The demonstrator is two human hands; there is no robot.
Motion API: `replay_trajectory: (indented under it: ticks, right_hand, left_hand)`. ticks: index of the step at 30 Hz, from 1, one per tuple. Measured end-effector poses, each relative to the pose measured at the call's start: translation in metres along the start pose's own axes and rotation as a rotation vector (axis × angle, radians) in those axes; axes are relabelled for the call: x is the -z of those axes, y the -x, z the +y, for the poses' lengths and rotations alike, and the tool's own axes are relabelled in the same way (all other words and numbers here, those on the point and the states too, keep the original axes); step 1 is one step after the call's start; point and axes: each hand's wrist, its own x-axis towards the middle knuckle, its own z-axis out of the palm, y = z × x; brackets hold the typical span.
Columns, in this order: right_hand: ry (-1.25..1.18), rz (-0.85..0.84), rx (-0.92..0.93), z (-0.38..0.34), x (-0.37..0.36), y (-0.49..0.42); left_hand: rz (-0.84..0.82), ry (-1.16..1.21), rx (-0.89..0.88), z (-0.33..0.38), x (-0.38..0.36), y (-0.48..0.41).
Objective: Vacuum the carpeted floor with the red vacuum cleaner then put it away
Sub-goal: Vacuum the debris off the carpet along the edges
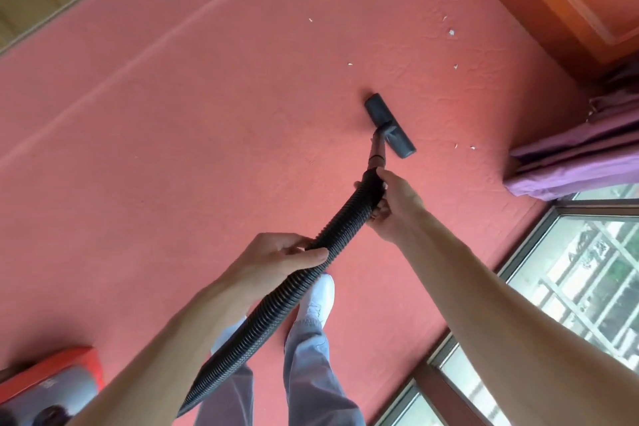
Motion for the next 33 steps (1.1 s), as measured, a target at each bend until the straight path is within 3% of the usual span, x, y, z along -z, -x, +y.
replay_trajectory:
  ticks: [6,14,24,33]
  right_hand:
    - [-0.011,-0.015,-0.023,0.015,0.018,0.045]
    - [-0.122,0.038,0.024,-0.019,0.018,-0.01]
    - [-0.126,0.075,0.014,-0.077,0.081,0.004]
    - [-0.14,0.153,-0.038,-0.121,0.1,-0.047]
  left_hand:
    - [-0.242,-0.076,0.069,0.005,0.026,0.02]
    - [0.082,-0.089,0.019,0.032,-0.016,-0.009]
    - [-0.104,-0.199,-0.119,0.102,-0.051,-0.021]
    - [-0.045,-0.288,-0.117,0.145,-0.093,-0.063]
